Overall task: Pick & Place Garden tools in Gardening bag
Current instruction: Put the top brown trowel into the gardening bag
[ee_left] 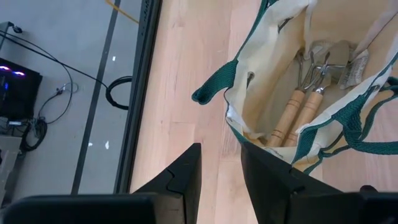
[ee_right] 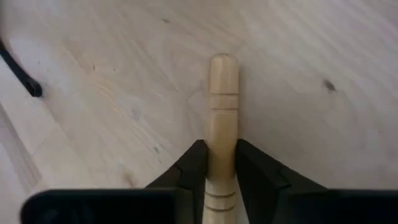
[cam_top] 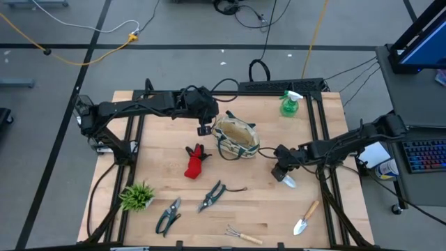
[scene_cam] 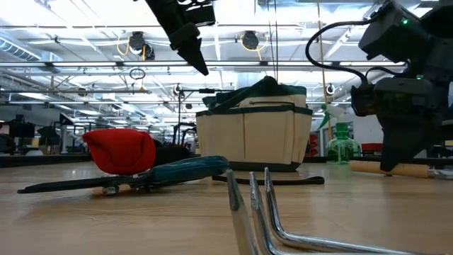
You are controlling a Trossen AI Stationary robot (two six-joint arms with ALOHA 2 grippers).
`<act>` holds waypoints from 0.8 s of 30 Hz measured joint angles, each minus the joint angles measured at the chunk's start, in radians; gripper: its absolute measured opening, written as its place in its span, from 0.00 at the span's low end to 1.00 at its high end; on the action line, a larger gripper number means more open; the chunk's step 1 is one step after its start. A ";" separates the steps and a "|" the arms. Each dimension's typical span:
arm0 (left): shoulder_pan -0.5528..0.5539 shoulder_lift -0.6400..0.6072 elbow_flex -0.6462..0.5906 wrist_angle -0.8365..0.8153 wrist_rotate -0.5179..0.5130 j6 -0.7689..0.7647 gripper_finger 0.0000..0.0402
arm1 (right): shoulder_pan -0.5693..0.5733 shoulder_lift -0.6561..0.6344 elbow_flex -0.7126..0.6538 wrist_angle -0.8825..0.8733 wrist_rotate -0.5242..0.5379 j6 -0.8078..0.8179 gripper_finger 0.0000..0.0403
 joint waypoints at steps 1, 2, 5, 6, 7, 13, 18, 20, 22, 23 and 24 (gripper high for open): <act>0.000 0.000 0.000 0.000 0.000 0.000 0.29 | -0.006 0.000 -0.001 0.011 -0.001 -0.017 0.14; -0.001 0.000 0.000 0.000 0.000 -0.002 0.29 | -0.013 0.000 -0.002 0.024 -0.004 -0.033 0.14; -0.001 0.000 0.000 0.000 0.000 -0.015 0.29 | -0.026 0.002 -0.004 0.066 -0.009 -0.080 0.14; -0.001 0.000 0.000 0.000 0.000 -0.022 0.29 | -0.028 0.002 -0.004 0.081 -0.009 -0.095 0.14; -0.001 0.000 0.000 -0.001 0.001 -0.028 0.29 | -0.030 0.003 -0.005 0.095 -0.008 -0.109 0.14; -0.021 0.000 0.000 -0.023 0.067 -0.037 0.29 | -0.036 -0.025 -0.007 0.149 0.000 -0.149 0.17; -0.040 0.000 0.000 -0.060 0.070 -0.055 0.29 | -0.035 -0.067 -0.007 0.154 0.000 -0.172 0.15; -0.045 -0.001 0.000 -0.067 0.054 -0.077 0.29 | -0.035 -0.085 -0.007 0.159 0.000 -0.178 0.15; -0.052 -0.002 0.000 -0.079 0.024 -0.098 0.29 | -0.035 -0.104 -0.007 0.160 0.000 -0.179 0.16; -0.055 -0.002 0.000 -0.088 0.009 -0.106 0.29 | -0.035 -0.114 -0.007 0.168 0.000 -0.180 0.16; -0.057 -0.002 0.000 -0.096 -0.008 -0.110 0.29 | -0.035 -0.123 -0.007 0.182 0.000 -0.185 0.16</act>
